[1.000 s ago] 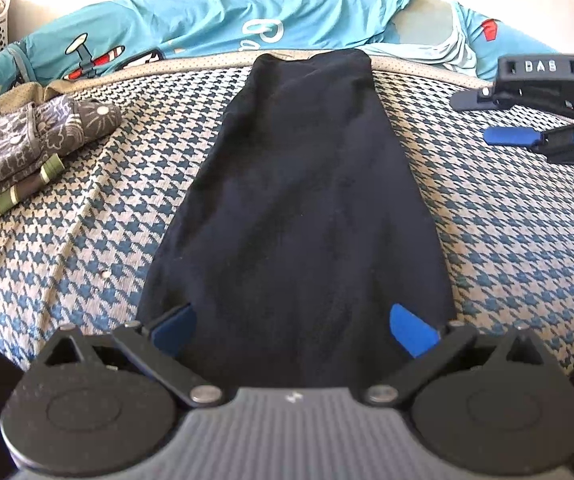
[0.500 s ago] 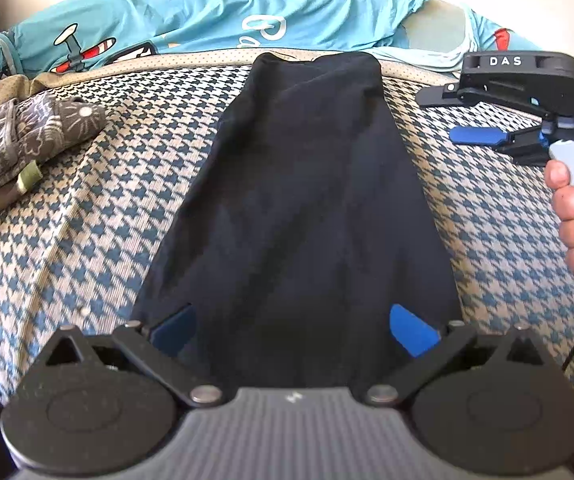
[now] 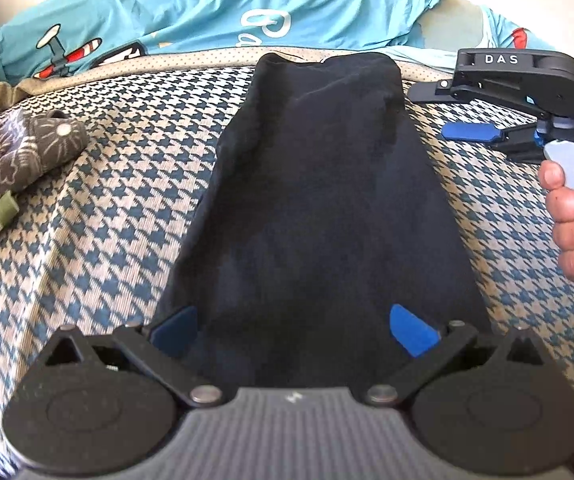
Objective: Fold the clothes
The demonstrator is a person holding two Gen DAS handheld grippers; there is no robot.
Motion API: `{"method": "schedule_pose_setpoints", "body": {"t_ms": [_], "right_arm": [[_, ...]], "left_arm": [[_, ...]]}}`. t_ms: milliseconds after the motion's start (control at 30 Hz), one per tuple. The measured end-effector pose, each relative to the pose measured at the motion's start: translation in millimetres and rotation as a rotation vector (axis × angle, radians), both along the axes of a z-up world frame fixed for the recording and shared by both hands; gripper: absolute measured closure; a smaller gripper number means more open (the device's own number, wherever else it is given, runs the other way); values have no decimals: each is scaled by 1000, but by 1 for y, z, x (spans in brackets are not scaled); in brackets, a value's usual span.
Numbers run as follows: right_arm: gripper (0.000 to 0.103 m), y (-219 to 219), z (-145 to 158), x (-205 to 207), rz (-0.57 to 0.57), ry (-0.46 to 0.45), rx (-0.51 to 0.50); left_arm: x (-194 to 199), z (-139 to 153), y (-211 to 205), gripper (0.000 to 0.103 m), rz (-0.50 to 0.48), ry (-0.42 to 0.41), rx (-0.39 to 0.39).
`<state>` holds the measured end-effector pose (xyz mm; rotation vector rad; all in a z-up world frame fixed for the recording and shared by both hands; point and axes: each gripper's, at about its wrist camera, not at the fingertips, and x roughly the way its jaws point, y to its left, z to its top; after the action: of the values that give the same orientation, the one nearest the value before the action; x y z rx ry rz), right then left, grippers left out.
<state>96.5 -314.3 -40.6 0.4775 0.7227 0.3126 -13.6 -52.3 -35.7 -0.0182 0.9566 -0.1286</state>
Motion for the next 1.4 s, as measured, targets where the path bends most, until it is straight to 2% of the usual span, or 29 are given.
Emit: {"method": "schedule_pose_setpoints", "body": {"t_ms": [233, 400, 600, 933, 1133, 1233, 1400], "right_arm": [[50, -2, -6, 27, -5, -1, 13], [50, -6, -10, 43, 1, -13, 18], [47, -10, -16, 63, 14, -27, 40], [44, -12, -34, 95, 31, -22, 75], [44, -8, -38, 108, 88, -38, 111], [46, -3, -41, 112, 120, -52, 113], [60, 4, -46, 116, 180, -62, 119]], "left_arm": [[26, -4, 0, 0, -35, 14, 3], [41, -10, 2, 0, -29, 18, -24], [42, -14, 0, 0, -29, -4, -22], [47, -11, 4, 0, -10, 10, -69], [49, -11, 1, 0, -5, 13, -73], [50, -12, -2, 0, -6, 10, -66], [51, -12, -6, 0, -8, 4, -55]]}}
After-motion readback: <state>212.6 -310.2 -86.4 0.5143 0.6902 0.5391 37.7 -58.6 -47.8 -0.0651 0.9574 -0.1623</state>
